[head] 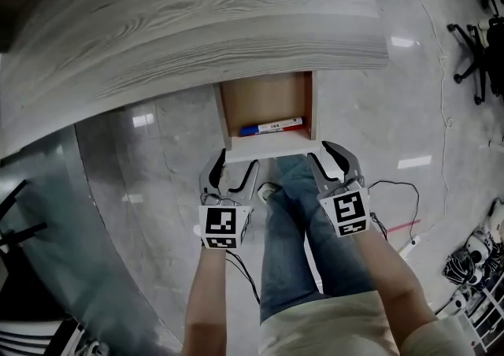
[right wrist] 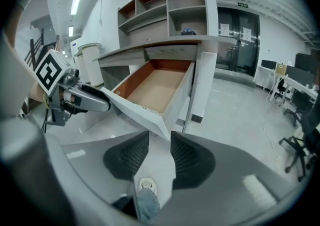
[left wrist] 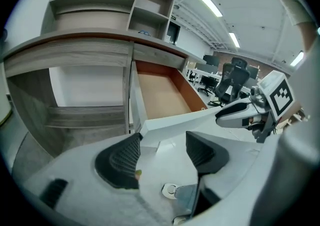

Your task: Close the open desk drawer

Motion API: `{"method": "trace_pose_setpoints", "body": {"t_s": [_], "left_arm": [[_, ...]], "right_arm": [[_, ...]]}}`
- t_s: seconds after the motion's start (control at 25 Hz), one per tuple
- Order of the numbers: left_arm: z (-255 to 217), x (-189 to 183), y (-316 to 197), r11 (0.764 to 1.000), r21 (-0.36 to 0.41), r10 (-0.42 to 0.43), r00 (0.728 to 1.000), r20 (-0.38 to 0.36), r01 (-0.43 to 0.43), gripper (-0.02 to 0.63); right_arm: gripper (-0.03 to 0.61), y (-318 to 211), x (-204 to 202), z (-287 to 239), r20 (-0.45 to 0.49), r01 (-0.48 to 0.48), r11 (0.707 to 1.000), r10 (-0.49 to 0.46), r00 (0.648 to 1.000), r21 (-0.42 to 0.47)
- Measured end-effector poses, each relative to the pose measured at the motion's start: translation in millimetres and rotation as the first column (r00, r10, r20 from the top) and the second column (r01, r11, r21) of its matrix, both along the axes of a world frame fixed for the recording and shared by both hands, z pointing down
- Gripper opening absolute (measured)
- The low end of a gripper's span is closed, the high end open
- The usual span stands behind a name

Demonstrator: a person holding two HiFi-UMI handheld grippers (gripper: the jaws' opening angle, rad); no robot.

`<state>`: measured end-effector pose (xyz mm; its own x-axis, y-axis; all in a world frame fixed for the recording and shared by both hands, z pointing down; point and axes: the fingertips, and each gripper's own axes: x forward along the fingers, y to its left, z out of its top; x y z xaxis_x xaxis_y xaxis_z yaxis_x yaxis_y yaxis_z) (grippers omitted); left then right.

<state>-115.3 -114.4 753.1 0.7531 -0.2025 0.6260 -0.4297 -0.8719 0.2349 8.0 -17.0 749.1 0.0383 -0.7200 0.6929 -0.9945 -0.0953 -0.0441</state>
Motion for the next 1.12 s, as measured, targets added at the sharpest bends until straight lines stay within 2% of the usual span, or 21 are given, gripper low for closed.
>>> {"method": "trace_pose_setpoints", "body": {"t_s": [0.44,1.12], "left_arm": [[24.0,11.1,-13.1,0.999,-0.001,-0.036,0.999,0.013,0.036,0.281],[17.9,9.8,-10.5,0.994,-0.009,-0.112,0.991,0.076,0.113,0.276]], "right_arm": [[0.122,-21.7,3.7,26.1,0.021,0.014,1.0,-0.014,1.0,0.026],[0.114,-20.6,3.0,19.7,0.059,0.002,1.0,-0.004,0.998,0.024]]}}
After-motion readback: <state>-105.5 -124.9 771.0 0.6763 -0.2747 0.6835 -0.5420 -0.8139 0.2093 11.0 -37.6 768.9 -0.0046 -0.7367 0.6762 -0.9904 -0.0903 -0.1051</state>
